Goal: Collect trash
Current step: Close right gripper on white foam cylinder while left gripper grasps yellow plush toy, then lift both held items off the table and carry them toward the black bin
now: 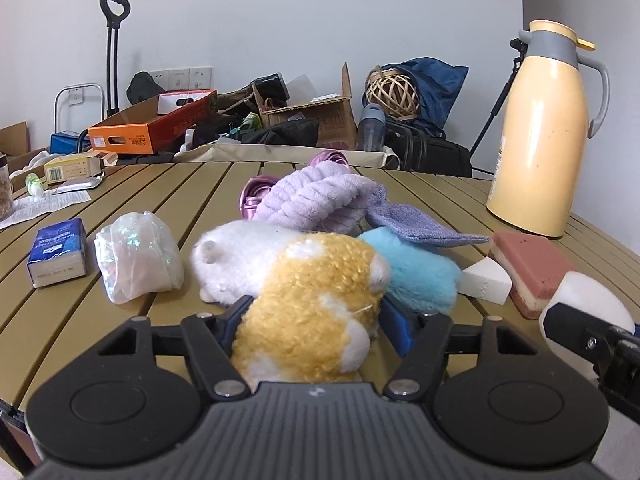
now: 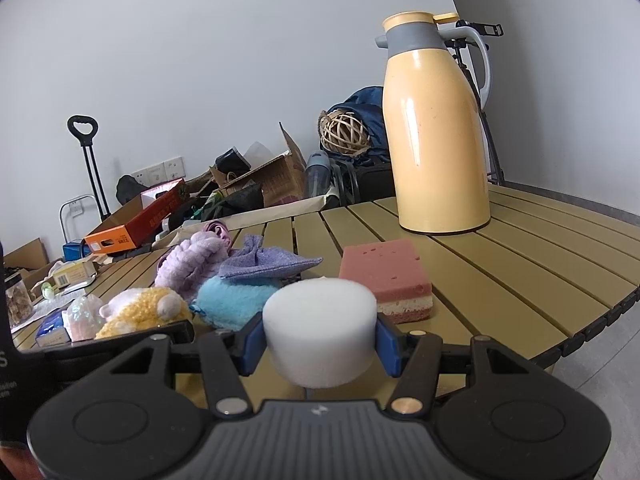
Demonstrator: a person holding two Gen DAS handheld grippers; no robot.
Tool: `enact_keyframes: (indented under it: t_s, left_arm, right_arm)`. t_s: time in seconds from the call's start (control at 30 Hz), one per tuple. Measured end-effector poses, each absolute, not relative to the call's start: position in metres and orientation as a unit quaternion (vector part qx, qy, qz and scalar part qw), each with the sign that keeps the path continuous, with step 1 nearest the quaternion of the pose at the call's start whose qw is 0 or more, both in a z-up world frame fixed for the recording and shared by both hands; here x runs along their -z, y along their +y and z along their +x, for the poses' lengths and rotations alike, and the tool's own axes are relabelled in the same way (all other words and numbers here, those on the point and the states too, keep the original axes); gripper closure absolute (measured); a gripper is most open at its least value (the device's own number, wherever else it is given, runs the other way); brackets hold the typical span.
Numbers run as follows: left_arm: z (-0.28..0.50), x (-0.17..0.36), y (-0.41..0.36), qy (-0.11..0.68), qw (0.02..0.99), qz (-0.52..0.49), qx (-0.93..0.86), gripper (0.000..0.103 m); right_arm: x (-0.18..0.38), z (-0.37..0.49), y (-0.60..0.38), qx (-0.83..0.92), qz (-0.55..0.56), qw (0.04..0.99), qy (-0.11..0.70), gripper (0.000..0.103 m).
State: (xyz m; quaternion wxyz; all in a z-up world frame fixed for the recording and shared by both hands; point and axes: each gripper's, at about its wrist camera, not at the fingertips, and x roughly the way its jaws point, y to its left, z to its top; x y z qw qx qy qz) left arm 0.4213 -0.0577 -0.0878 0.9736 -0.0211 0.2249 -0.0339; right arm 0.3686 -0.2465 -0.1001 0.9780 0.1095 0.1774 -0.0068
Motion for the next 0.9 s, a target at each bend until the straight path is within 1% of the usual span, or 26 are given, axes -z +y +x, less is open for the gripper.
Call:
enact_keyframes:
  t_s: [0.07,0.23,0.67,0.9]
  left_arm:
    - [0.420,0.088,-0.058,0.223,0.974,-0.018,0.040,0.043]
    - [0.418,0.087,-0.060,0.216,0.976,-0.007,0.041,0.048]
    - [0.397,0.066,-0.060,0.183,0.983,0.001,0.033,0.049]
    - [0.377,0.050,-0.052,0.168,0.985,-0.019,0.027,0.049]
  right_arm:
    - [0.100,0.368,-0.247,0.006,0.110,0.978,0.176,0.048]
    - [0.099,0.369,-0.245,0.000,0.111,0.978,0.176,0.048]
    - [0.095,0.367,-0.242,-0.015,0.113,0.979,0.170,0.048]
    - [0.086,0.357,-0.242,-0.034,0.114,0.980,0.161,0.048]
